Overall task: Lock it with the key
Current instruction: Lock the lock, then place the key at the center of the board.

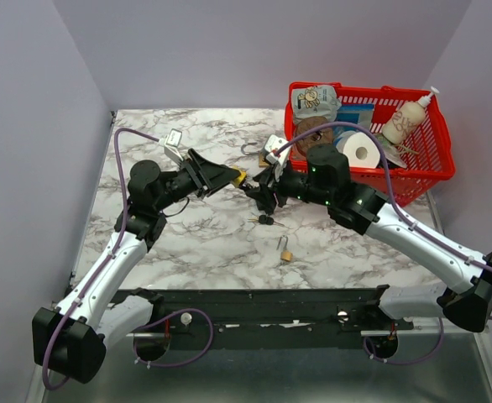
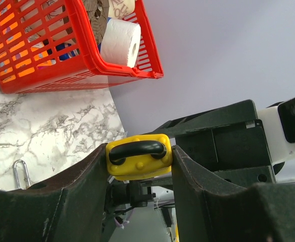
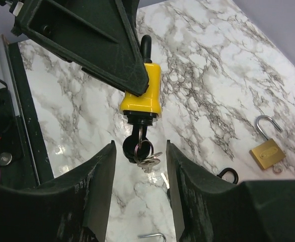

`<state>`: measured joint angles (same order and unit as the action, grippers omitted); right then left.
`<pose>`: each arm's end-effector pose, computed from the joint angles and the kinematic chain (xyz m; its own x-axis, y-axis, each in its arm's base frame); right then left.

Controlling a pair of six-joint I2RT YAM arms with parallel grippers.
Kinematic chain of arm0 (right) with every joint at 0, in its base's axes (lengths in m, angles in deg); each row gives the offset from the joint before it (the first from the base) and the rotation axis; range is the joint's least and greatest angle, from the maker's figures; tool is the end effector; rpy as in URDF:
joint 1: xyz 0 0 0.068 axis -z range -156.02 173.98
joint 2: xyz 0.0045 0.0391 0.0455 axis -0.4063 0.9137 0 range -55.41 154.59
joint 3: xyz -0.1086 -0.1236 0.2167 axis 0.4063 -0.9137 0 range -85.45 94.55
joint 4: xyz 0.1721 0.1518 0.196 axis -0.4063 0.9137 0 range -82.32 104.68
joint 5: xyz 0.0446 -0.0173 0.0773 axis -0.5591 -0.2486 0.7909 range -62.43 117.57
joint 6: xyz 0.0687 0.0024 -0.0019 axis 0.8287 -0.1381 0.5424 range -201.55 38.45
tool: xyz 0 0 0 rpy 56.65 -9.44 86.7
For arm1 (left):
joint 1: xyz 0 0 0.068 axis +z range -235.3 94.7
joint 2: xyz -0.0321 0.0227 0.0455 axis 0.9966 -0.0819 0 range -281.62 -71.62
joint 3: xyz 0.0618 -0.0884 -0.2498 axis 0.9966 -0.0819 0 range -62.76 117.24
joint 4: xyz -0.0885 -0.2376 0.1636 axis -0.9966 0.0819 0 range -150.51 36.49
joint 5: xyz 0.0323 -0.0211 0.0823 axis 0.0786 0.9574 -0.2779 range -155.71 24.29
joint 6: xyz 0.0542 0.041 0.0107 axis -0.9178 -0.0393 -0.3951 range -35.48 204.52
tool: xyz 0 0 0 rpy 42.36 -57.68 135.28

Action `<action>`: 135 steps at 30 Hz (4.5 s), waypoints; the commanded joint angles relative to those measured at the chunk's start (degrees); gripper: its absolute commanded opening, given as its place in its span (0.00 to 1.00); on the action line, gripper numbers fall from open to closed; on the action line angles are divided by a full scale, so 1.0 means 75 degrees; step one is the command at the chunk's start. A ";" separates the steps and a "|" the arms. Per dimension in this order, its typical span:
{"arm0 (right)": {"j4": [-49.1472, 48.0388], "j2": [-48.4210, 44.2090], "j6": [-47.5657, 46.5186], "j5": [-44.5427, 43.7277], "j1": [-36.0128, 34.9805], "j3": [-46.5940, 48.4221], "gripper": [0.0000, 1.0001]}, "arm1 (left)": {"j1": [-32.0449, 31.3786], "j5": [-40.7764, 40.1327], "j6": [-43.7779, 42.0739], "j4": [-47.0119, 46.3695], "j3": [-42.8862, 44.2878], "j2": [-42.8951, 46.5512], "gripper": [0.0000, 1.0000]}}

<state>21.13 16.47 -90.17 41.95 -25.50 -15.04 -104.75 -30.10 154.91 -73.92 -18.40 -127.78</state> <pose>0.2174 0.2755 0.3835 -0.0317 -0.2604 -0.9650 -0.9071 0.4128 -0.0816 0.2592 -0.1260 0.3354 -0.7631 -0.5427 -0.3509 0.3000 0.1834 -0.9361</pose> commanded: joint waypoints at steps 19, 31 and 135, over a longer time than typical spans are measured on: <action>0.0163 0.0436 -0.0198 0.0147 0.0010 0.0409 0.52 | 0.0038 0.0208 -0.0034 0.0089 -0.0114 0.0176 0.00; 0.0409 0.0530 -0.0385 0.0427 0.0010 0.0374 0.36 | 0.0038 0.0185 -0.0010 0.0112 -0.0067 0.0187 0.00; 0.1450 -0.2832 -0.4253 -0.1453 0.2800 -0.5596 0.78 | 0.1245 -0.0085 -0.2155 0.1706 -0.0640 0.0422 0.00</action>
<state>26.84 -2.24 -121.89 24.70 -4.67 -63.96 -95.39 -32.65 137.88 -60.50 -23.08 -124.46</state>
